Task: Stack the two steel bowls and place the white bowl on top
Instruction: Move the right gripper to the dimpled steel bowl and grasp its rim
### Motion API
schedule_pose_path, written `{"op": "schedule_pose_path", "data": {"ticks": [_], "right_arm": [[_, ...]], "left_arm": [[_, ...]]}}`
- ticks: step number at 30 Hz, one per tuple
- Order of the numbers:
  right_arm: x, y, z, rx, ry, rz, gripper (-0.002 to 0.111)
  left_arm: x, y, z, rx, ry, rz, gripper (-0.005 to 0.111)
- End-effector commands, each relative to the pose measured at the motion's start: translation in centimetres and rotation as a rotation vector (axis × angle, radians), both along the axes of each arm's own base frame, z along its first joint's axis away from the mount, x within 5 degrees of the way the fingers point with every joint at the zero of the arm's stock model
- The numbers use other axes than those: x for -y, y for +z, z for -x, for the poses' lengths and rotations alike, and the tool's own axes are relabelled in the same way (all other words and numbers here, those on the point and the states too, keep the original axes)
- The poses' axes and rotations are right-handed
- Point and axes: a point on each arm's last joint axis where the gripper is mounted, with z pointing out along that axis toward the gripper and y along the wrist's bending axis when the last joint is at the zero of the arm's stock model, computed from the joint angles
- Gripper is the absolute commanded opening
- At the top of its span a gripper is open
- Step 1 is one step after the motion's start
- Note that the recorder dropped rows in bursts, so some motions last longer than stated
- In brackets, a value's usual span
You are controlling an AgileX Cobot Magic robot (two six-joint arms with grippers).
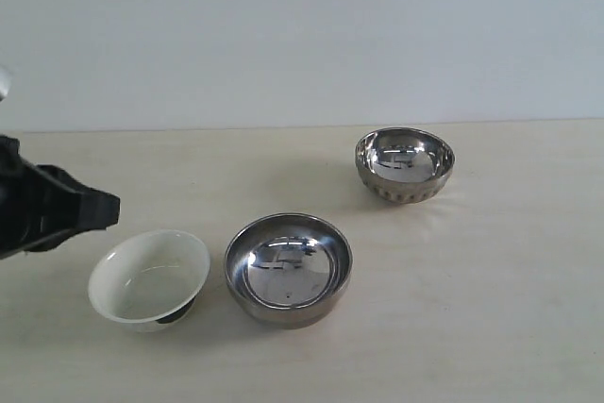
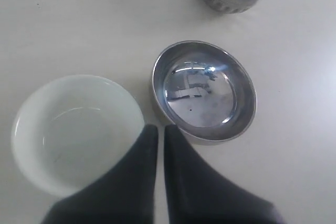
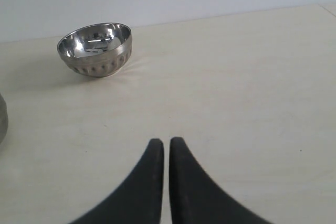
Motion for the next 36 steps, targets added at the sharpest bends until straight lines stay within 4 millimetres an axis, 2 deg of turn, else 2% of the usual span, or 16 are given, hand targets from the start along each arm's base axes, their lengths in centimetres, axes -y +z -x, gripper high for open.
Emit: {"op": "schedule_pose_path", "data": {"ticks": [1,6,10,30,33,36], "right_arm": [[0.0,0.1,0.0,0.011,-0.001,0.003,0.0],[0.0,0.1,0.0,0.011,-0.001,0.003,0.0],[0.0,0.1,0.0,0.011,-0.001,0.003,0.0],[-0.1,0.8,-0.1,0.084,-0.005,-0.051,0.0],[-0.5,0.9,-0.1,0.062,-0.044,-0.448,0.0],[-0.7,1.0,-0.1,0.039,-0.061,-0.638,0.0]], "left_arm": [[-0.7,-1.9,1.5,0.037,0.029,0.026,0.004],[-1.1,-4.1,2.7,0.009,0.003,-0.017,0.004],[-1.7,-5.0,2.7,0.026,0.059,-0.036,0.004],[-1.7,-5.1,2.8,0.021,0.058,-0.037,0.004],[-1.7,-5.1,2.8,0.017,0.056,-0.034,0.004],[-1.7,-5.1,2.8,0.012,0.058,-0.027,0.004]]}}
